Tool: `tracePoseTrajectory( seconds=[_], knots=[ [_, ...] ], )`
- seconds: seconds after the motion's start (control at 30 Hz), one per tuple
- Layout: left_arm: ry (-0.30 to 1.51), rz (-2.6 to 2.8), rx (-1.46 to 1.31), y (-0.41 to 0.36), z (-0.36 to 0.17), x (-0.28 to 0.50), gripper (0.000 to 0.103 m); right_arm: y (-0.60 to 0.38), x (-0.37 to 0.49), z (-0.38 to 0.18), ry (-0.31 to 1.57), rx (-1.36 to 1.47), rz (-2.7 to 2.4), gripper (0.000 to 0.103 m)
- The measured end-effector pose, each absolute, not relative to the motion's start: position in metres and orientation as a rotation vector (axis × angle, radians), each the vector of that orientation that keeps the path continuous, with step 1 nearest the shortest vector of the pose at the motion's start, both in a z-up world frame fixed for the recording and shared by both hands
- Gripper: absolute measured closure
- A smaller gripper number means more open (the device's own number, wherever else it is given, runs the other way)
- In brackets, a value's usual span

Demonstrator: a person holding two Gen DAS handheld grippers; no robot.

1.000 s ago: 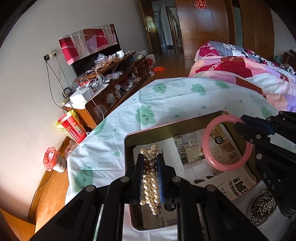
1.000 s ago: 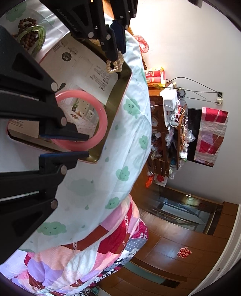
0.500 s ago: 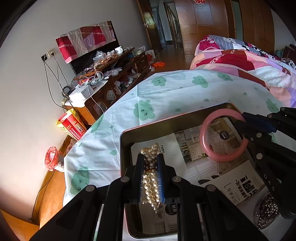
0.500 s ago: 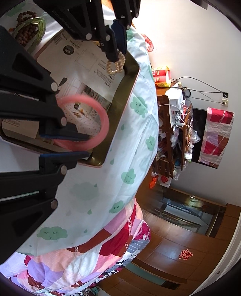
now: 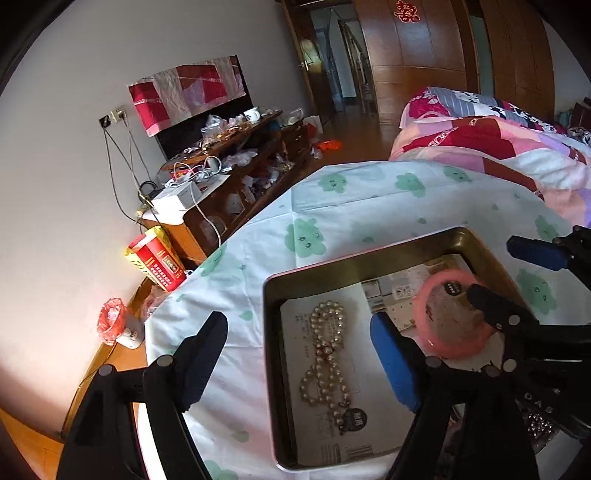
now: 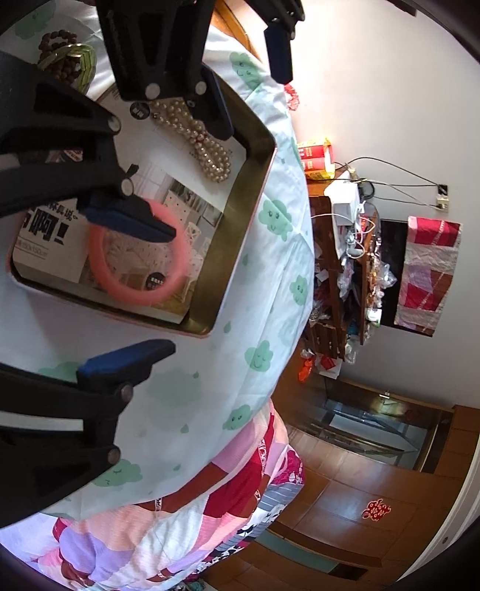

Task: Organize jewelry
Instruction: 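Lower pearls and pink bangle into the tin and open both tools, then grasp the green jade bangle with the left tool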

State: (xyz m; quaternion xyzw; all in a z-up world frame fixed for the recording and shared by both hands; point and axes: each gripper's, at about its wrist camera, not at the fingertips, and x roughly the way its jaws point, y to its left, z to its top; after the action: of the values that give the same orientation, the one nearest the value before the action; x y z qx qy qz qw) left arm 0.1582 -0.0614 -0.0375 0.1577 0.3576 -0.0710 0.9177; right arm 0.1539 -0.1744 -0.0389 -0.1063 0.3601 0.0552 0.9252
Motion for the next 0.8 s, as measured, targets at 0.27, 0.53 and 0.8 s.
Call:
tracePoseTrajectory(
  seconds=[0.27,0.53,0.8],
  knots=[
    [0.738,-0.108,0.317,-0.045,-0.034,0.148,0.023,-0.180,0.143,-0.033,0.735,-0.217,0.095,0.046],
    [0.747,-0.084,0.283,-0.024,-0.037,0.111,0.023,-0.188,0.119,-0.031,0.740,-0.214,0.076,0.046],
    [0.768,-0.093,0.215,-0.017,-0.044,0.065,0.023,-0.200,0.076,-0.042,0.753,-0.208,0.053,0.043]
  ],
)
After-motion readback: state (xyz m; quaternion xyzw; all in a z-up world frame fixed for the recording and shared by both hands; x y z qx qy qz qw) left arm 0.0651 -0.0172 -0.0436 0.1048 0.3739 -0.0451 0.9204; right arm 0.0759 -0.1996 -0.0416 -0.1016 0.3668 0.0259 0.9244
